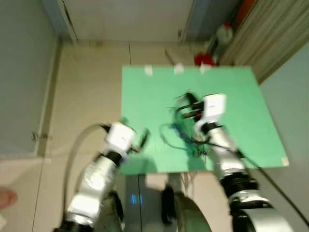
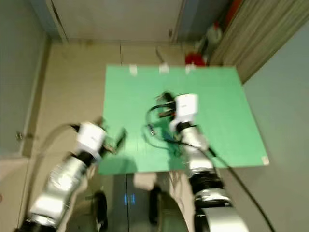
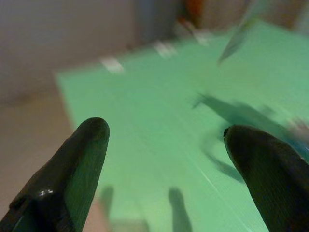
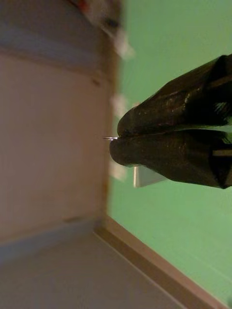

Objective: Hang keys on a hook

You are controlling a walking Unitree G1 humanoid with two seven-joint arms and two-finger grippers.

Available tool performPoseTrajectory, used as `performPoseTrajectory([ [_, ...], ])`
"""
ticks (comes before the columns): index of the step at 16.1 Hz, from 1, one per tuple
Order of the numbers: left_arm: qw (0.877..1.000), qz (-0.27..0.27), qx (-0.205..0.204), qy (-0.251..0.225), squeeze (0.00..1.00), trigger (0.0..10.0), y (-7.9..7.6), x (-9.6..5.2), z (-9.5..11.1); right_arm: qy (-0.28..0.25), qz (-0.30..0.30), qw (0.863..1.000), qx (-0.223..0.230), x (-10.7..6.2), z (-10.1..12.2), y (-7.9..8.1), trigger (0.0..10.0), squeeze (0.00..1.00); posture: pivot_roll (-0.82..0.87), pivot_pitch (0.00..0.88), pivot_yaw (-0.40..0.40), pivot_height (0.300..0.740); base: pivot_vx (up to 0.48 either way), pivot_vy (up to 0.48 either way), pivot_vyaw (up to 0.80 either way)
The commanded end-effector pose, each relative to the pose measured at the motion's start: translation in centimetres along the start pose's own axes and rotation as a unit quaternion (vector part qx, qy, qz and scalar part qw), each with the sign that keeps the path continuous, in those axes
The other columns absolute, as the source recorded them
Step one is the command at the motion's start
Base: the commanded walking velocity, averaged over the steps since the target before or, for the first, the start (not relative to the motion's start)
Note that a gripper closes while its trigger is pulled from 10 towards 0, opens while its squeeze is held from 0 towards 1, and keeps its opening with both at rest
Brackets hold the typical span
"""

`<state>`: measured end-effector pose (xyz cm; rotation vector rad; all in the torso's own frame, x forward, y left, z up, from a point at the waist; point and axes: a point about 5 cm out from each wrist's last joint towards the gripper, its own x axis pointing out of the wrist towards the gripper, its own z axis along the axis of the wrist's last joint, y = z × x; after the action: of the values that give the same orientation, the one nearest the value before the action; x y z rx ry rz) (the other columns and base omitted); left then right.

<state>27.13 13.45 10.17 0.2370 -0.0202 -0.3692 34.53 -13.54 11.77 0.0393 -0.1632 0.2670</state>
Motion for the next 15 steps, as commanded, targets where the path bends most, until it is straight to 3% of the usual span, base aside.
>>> performPoseTrajectory([
  [1,1.0,0.008,0.004,-0.007,0.0,10.0,0.3,-0.4,0.3,-0.002,-0.035,0.999,0.001,-1.0,-0.1,-1.8,0.0,0.0,0.1,0.072,-0.077,0.74,0.0,0.0,0.0],
  [4,0.999,0.019,0.032,-0.035,0.0,10.0,0.8,0.0,1.7,0.011,-0.098,0.995,-0.024,-3.8,-0.6,-5.1,0.0,0.0,0.06,0.025,-0.059,0.74,0.0,0.0,0.0],
  [6,0.997,0.011,0.05,-0.055,0.0,10.0,0.9,0.4,2.8,0.005,-0.117,0.992,-0.047,-5.3,-0.2,-6.1,0.0,0.0,0.05,0.001,-0.053,0.74,0.0,0.0,0.0],
  [8,0.996,0.018,0.038,-0.084,0.0,10.0,1.1,-0.1,4.3,0.001,-0.155,0.987,-0.049,-7.4,0.0,-7.0,0.0,0.0,0.02,0.0,-0.053,0.74,0.0,0.0,0.0],
  [10,0.997,0.017,0.008,-0.079,0.0,10.0,-0.3,-1.6,3.3,0.01,-0.163,0.986,-0.04,-9.1,-0.5,-5.8,0.0,0.0,0.0,0.0,-0.045,0.74,0.0,0.0,0.0],
  [12,0.999,0.007,-0.008,-0.037,0.0,10.0,-1.5,-0.7,1.2,0.024,-0.134,0.99,-0.028,-8.9,-1.4,-3.5,0.0,0.0,-0.02,0.0,-0.038,0.74,0.0,0.0,0.0],
  [15,1.0,-0.001,-0.024,0.005,0.0,10.0,-1.3,0.4,0.1,0.026,-0.124,0.992,-0.015,-8.0,-1.4,-2.5,0.0,0.0,-0.03,0.0,-0.025,0.74,0.0,0.0,0.0],
])
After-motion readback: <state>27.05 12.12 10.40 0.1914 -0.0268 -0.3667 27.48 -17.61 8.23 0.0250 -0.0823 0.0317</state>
